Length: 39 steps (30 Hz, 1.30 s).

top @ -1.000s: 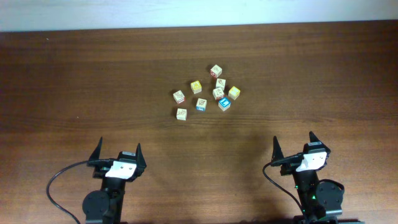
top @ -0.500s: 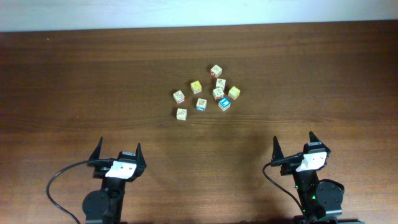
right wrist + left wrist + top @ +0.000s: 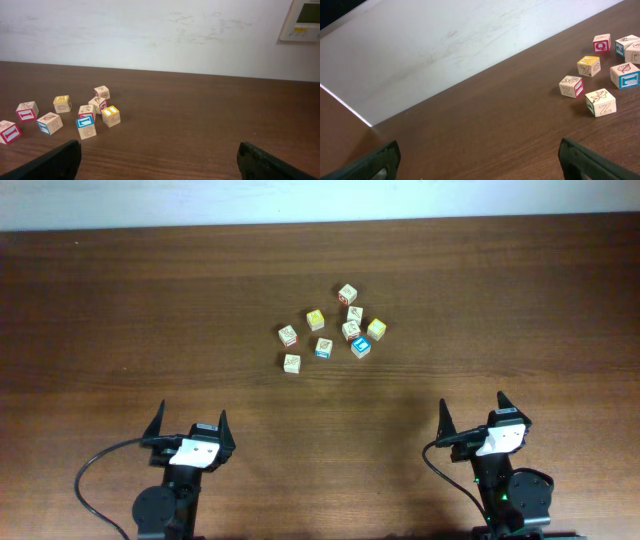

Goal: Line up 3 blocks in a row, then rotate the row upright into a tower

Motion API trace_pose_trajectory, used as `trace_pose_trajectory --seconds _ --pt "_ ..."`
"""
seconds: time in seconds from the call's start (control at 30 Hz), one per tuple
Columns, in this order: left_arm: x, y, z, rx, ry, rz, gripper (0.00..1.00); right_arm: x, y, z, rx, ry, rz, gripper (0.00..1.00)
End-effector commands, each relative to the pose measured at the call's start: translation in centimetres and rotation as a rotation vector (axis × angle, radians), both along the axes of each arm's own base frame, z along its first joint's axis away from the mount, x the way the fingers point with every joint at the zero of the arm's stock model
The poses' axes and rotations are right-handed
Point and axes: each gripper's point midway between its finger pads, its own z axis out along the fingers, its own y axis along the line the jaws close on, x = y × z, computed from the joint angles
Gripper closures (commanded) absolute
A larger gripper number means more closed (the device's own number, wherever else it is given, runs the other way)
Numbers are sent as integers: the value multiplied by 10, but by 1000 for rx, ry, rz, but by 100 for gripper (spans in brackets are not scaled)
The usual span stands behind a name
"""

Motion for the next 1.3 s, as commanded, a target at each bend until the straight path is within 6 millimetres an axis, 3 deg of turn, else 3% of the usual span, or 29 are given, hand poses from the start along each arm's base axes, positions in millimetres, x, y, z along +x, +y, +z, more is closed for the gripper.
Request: trace_pose_trajectory --seconds 0.0,0.57,0.73,0.9,1.1,1.27 --pt "0 3 -2 20 -2 13 1 0 -2 -3 1 2 -8 1" --pt "0 6 -2 21 0 31 1 0 -2 -3 1 2 -9 2" --pt "-3 -27 5 -45 -21 -155 1 0 8 9 6 -47 48 1" --pt "-4 -27 25 -181 -70 -156 1 -2 17 18 8 -70 99 1" --pt "-5 -46 56 -192 -23 -264 1 -11 33 49 8 -115 200 1" --pt "18 -57 91 -212 88 -321 1 -16 42 83 11 -88 254 1"
